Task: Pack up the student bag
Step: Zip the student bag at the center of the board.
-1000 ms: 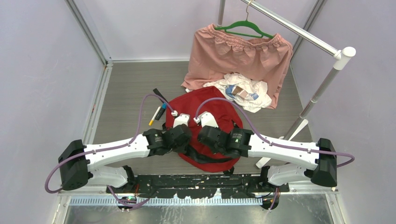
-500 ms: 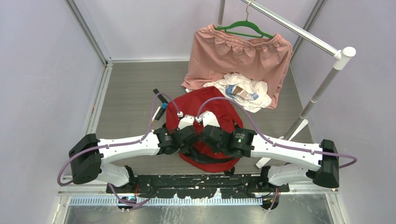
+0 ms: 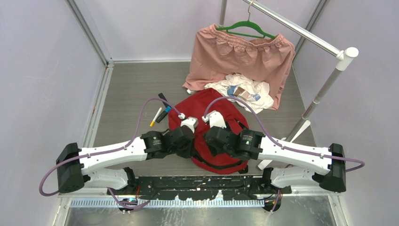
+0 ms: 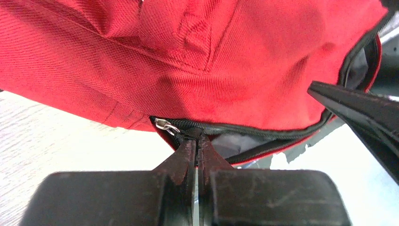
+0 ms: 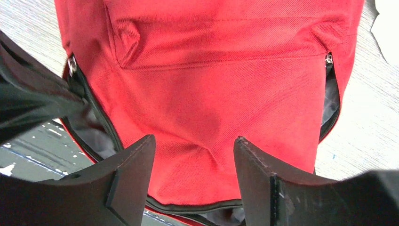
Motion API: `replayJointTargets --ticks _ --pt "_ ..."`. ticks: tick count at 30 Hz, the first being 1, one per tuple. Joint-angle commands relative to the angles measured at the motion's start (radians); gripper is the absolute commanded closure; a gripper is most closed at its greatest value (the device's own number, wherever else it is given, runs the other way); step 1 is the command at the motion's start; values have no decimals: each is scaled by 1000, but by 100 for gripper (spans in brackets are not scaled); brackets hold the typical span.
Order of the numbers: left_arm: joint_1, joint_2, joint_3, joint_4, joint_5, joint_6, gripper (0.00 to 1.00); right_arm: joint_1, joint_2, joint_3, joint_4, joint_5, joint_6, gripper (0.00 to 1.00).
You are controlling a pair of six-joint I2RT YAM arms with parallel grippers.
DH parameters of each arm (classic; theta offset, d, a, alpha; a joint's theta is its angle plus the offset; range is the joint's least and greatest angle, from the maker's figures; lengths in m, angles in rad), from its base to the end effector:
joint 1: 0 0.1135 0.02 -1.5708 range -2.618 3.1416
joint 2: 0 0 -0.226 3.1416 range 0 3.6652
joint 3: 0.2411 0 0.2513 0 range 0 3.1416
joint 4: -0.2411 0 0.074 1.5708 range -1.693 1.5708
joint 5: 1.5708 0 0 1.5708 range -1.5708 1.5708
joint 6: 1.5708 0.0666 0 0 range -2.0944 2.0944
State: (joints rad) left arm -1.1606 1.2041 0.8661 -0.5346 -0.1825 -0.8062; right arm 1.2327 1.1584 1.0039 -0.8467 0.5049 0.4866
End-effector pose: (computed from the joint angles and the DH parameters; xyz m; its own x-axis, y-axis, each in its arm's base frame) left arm 0.1223 -0.2508 0.1933 -0.8287 0.1261 -0.5453 0.3716 0.8525 -0.3677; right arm 0.1137 0.2262 0.2309 -0.5925 -0.4514 -0.6672 -0.5227 0.8456 -0.1079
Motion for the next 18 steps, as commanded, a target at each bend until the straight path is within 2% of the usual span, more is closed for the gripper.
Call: replayJointTargets --ticks 1,8,11,13,15,16,18 --pt "-37 4 7 113 128 -12 100 -8 -60 -2 32 42 40 32" --pt "-127 159 18 307 216 -84 100 -10 -62 -16 31 53 115 29" --pt "-135 182 23 339 199 -100 98 -14 -94 -20 6 61 141 29" --pt "-135 151 15 336 163 -110 70 -16 -129 -28 -12 61 155 29" --pt "-136 93 -6 324 117 -123 51 -18 -169 -36 -37 61 175 29" --pt "-135 60 -19 315 93 -129 45 -19 -191 -41 -49 58 184 29" --pt "-136 -16 -54 299 44 -146 41 -19 -232 -55 -68 43 211 29"
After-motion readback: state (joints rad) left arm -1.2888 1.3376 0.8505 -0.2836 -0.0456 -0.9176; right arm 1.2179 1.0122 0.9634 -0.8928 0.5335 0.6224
